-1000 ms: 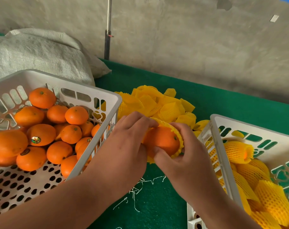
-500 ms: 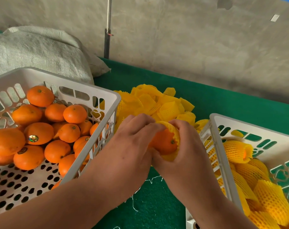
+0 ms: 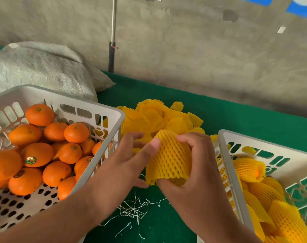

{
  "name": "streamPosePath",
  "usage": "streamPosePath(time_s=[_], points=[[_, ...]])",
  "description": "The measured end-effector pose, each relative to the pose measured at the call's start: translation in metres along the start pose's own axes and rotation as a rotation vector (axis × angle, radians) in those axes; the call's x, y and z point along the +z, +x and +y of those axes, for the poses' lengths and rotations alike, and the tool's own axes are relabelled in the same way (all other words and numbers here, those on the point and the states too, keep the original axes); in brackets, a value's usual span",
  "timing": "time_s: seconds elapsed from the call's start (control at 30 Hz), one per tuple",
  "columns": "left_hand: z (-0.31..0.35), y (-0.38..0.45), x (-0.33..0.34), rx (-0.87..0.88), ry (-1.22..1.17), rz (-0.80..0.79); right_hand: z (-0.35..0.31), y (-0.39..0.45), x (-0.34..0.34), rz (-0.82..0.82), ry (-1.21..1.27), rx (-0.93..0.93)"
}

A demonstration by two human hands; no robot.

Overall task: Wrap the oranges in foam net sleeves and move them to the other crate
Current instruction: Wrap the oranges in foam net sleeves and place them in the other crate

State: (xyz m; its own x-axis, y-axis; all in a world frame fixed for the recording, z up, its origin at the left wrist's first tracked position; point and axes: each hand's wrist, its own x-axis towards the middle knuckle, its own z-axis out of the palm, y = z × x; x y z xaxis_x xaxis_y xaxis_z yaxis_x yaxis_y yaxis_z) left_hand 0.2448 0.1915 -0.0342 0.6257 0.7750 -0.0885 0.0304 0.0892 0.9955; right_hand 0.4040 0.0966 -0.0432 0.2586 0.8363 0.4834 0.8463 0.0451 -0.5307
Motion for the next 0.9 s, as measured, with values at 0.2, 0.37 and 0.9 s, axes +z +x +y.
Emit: streamPosePath(time_s=[0.2, 0.37, 0.9], points=[[-0.003, 0.008, -0.004, -0.080, -0.243, -0.276, -0.001, 0.000, 0.001, -0.053, 0.087, -0.106], [-0.006, 0.007, -0.012, 0.311, 0.492, 0.197, -0.003, -0.002, 0.005, -0.273, 0.096, 0.006], [-0.027, 0.007, -0.001, 0.393, 0.940, 0.123, 0.015, 0.000, -0.003, -0.114, 0.312, 0.284]])
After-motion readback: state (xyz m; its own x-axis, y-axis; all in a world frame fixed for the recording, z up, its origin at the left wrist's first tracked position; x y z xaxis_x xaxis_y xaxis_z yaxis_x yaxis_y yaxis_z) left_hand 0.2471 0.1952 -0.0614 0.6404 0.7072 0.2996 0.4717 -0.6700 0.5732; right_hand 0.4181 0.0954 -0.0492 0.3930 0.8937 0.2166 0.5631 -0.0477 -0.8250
